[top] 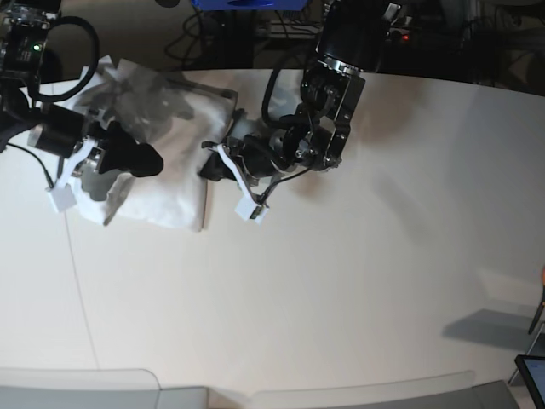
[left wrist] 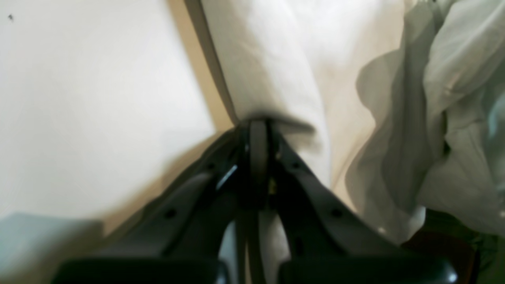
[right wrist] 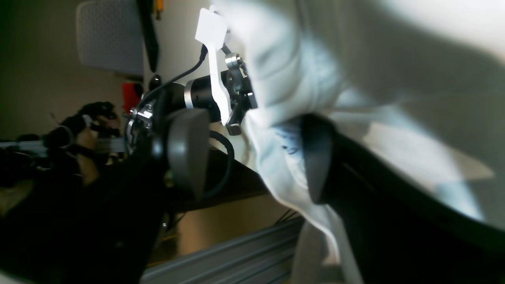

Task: Fold the T-shirt properly
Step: 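Grasp the shirt with the right gripper and fold it toward the left gripper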

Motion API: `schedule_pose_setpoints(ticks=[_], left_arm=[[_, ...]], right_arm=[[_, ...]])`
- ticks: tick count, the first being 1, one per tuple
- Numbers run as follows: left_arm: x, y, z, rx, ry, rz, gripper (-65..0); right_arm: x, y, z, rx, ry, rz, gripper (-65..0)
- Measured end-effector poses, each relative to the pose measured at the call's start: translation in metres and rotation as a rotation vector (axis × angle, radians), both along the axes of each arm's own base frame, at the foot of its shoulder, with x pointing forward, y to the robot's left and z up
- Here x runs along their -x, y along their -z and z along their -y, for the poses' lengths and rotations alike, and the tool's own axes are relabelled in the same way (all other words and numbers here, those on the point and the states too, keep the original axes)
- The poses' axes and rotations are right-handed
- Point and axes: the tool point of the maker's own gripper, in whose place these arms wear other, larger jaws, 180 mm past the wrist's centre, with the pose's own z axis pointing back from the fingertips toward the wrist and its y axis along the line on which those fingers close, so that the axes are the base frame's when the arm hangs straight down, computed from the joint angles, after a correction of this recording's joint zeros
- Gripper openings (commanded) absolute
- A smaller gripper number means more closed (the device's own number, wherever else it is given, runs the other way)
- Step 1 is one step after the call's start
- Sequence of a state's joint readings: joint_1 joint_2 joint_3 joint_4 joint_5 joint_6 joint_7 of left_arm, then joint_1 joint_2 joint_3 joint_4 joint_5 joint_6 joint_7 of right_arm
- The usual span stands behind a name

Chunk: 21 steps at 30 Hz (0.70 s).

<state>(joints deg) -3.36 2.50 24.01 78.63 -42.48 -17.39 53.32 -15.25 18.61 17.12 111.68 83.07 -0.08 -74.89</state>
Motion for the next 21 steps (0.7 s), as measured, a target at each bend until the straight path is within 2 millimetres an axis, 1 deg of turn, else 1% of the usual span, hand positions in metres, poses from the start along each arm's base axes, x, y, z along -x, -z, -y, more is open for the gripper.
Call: schedule_pose_setpoints(ticks=[3, 6, 8, 10, 12, 14, 17, 21], left_arm=[[0.000, 0.001, -0.003, 0.001, 0.000, -0.001, -65.0], [-0.001, 0.001, -0.005, -0.002, 0.000, 0.000, -65.0], [-0.003, -0.001, -0.005, -0.004, 0.000, 0.006, -65.0], [-0.004, 0.000, -0.007, -0.012, 0.001, 0.009, -65.0], [-0.004, 0.000, -0.010, -0.010, -0.003, 0.007, -65.0], [-0.005, 0.001, -0.011, -0.013, -0.003, 0.008, -65.0], [-0.006, 0.000, -0.011, -0.014, -0.003, 0.011, -65.0], [-0.006, 0.003, -0.020, -0.029, -0.003, 0.015, -65.0]], right_arm=[[0.001, 0.009, -0.003, -0.035, 0.017, -0.036, -25.5], [0.001, 0.021, -0.001, -0.058, 0.031, -0.083, -24.5], [0.006, 0.036, -0.007, -0.058, 0.012, -0.132, -24.5], [0.013, 0.045, -0.019, -0.073, -0.021, -0.172, -25.0], [0.018, 0.047, -0.030, -0.089, -0.049, -0.188, -25.0], [0.018, 0.044, -0.039, -0.122, -0.055, -0.184, -25.0], [0.018, 0.043, -0.042, -0.130, -0.056, -0.181, -25.0], [0.018, 0.043, -0.042, -0.129, -0.056, -0.180, -25.0]])
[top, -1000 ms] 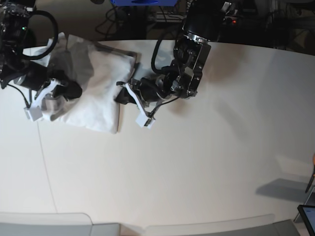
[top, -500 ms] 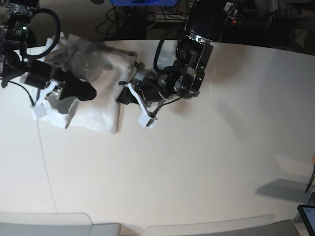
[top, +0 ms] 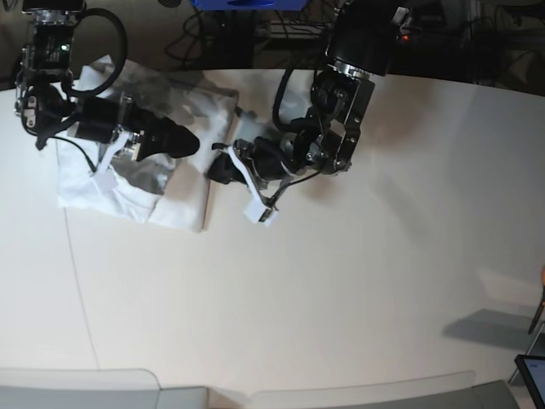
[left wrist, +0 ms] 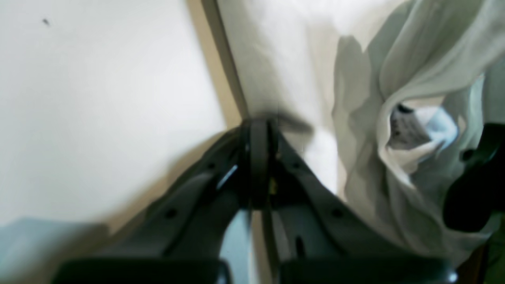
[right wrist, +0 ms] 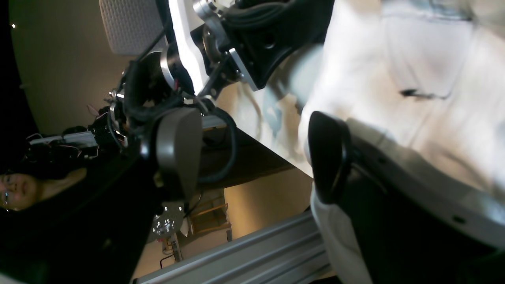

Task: Fold the T-shirt properly
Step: 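Grasp the shirt with the right gripper and fold it toward the left gripper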

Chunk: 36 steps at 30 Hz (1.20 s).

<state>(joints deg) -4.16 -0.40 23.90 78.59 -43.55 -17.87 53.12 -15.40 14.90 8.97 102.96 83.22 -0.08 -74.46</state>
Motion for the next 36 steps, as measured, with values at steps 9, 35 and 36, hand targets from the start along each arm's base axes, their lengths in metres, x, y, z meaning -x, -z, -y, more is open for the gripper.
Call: schedule_pose_setpoints(ticks=[9, 35, 36], left_arm=[[-0.015, -0.002, -0.021, -0.046, -0.006, 0.037, -65.0], [-0.021, -0.001, -0.028, -0.063, -0.008, 0.045, -65.0], [-0.021, -0.001, -0.028, -0.062, -0.008, 0.044, -65.0]], right_arm=[[-0.005, -0.006, 0.004, 0.020, -0.030, 0.071, -25.0], [-0.035, -0.073, 0.118, 0.323, 0.129, 0.463, -32.5], [-0.037, -0.080, 0.136, 0.363, 0.164, 0.480, -33.7]])
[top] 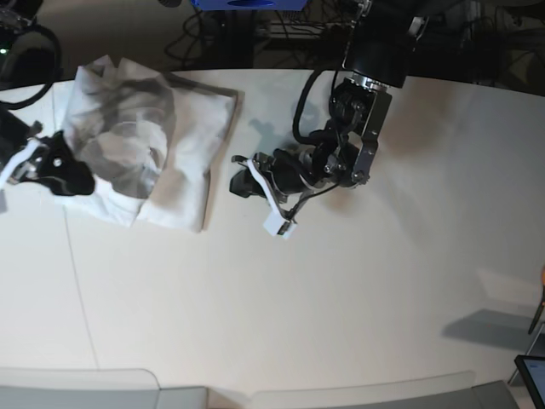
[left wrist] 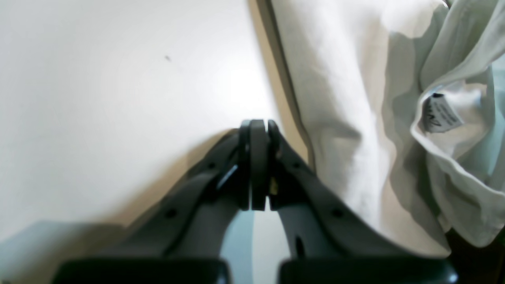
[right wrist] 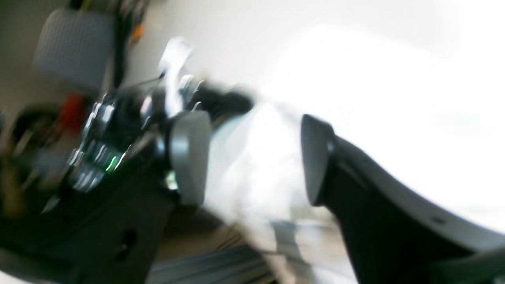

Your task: Fold the T-shirt properly

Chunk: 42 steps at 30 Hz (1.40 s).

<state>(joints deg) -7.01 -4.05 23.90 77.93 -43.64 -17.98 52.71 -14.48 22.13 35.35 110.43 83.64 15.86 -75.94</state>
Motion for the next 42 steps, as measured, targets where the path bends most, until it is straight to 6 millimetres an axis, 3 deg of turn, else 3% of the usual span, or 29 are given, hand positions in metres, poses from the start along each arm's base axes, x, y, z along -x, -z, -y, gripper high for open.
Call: schedule_pose_setpoints(ticks=[2, 4, 5, 8, 11, 15, 18, 27, 29, 31, 34, 37, 38, 42], left_arm=[[0.000, 0.000, 0.000, 0.000, 0.000, -0.001, -65.0], [0.001, 0.001, 0.000, -0.002, 0.003, -0.001, -65.0], [0.001, 0.001, 0.001, 0.000, 0.004, -0.002, -65.0], [0.002, 0.001, 0.000, 0.002, 0.001, -0.004, -65.0], [0.002, 0.000, 0.001, 0.000, 0.003, -0.001, -65.0], [0.001, 0.000, 0.000, -0.003, 0.005, 0.001, -65.0], [0.000, -0.001, 0.002, -0.007, 0.013, 0.006, -65.0], [0.001, 0.003, 0.010, -0.076, 0.034, 0.056, -65.0], [0.008, 0.001, 0.018, -0.077, 0.069, 0.067, -65.0], [0.019, 0.000, 0.025, -0.081, 0.105, 0.071, -65.0], [0.026, 0.000, 0.027, -0.080, 0.114, 0.070, -65.0], [0.034, 0.001, 0.029, -0.065, 0.113, 0.059, -65.0], [0.035, 0.002, 0.029, -0.062, 0.109, 0.059, -65.0], [0.039, 0.003, 0.029, -0.061, 0.111, 0.055, -65.0]], right_arm=[[-0.002, -0.017, 0.025, 0.083, 0.057, 0.048, -35.0], [-0.002, -0.033, 0.027, 0.100, 0.056, 0.098, -35.0], [-0.002, -0.028, 0.030, 0.133, 0.064, 0.086, -34.5], [-0.001, 0.018, 0.056, 0.352, 0.167, -0.107, -34.5], [-0.007, 0.046, 0.053, 0.501, 0.159, -0.165, -34.5], [-0.013, 0.068, 0.028, 0.675, 0.044, -0.105, -34.5], [0.003, 0.088, 0.040, 0.807, 0.039, -0.151, -34.5], [0.000, 0.088, 0.043, 0.840, 0.067, -0.133, -35.0], [-0.001, 0.083, 0.054, 0.841, 0.106, -0.133, -35.1], [-0.002, 0.071, 0.078, 0.846, 0.202, -0.128, -35.8], [0.005, 0.056, 0.119, 0.867, 0.349, -0.143, -46.6], [0.019, 0.056, 0.137, 0.874, 0.401, -0.195, -62.5], [0.025, 0.062, 0.138, 0.872, 0.394, -0.226, -65.0], [0.047, 0.097, 0.137, 0.818, 0.389, -0.342, -64.3]])
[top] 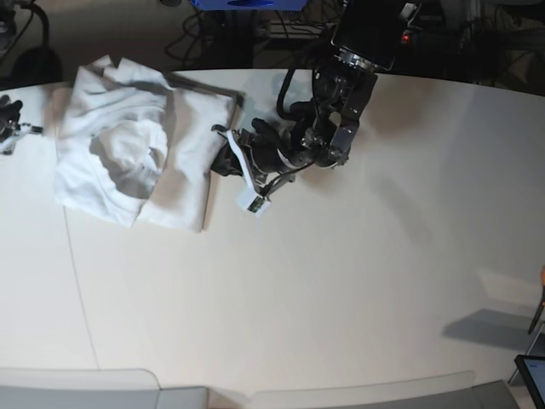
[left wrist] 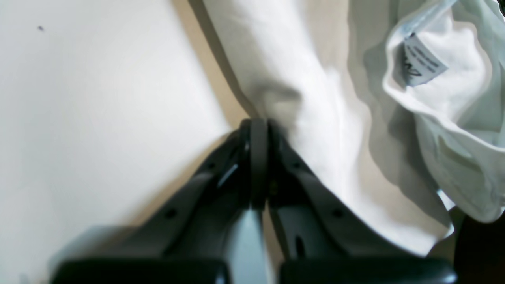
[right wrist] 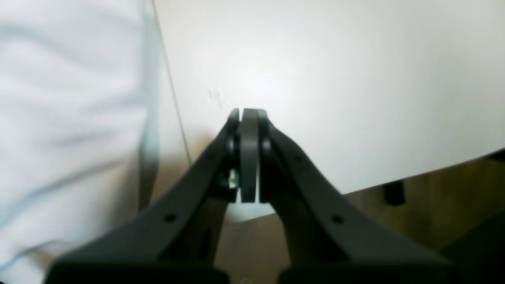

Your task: Fold the T-shirt properly

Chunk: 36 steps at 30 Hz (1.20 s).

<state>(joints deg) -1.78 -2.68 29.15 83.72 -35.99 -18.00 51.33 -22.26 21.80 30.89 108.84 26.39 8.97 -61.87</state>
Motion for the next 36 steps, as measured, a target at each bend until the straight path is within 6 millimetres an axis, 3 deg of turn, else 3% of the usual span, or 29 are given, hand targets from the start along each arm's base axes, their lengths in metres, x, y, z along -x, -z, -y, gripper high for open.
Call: schedule_pose_setpoints(ticks=[3, 7, 10, 13, 18, 29, 32, 36], left_arm=[[0.002, 0.000, 0.001, 0.009, -0.004, -0.001, -65.0], [0.002, 0.000, 0.001, 0.007, -0.002, -0.003, -65.0], [0.002, 0.000, 0.001, 0.008, -0.002, -0.002, -65.0], [0.002, 0.000, 0.002, 0.008, -0.001, -0.003, -65.0], [0.006, 0.001, 0.004, 0.019, -0.007, -0.012, -65.0], [0.004, 0.000, 0.010, 0.030, -0.010, -0.023, -65.0], [-0.005, 0.003, 0.014, 0.026, 0.005, -0.029, -65.0], [-0.024, 0.003, 0.023, 0.047, -0.019, -0.026, -65.0]], right_arm=[[0.020, 0.027, -0.004, -0.055, 0.036, -0.081, -64.3], [0.027, 0.045, -0.010, -0.091, 0.010, -0.121, -64.1], [0.028, 0.060, -0.037, -0.107, -0.121, -0.181, -64.1], [0.015, 0.066, -0.069, -0.151, -0.213, -0.174, -64.1], [-0.003, 0.067, -0.095, -0.154, -0.296, -0.159, -64.1], [-0.040, 0.059, -0.099, -0.165, -0.301, -0.114, -64.1], [-0.055, 0.053, -0.101, -0.162, -0.312, -0.087, -64.0], [-0.068, 0.061, -0.112, -0.162, -0.365, -0.115, -64.0]])
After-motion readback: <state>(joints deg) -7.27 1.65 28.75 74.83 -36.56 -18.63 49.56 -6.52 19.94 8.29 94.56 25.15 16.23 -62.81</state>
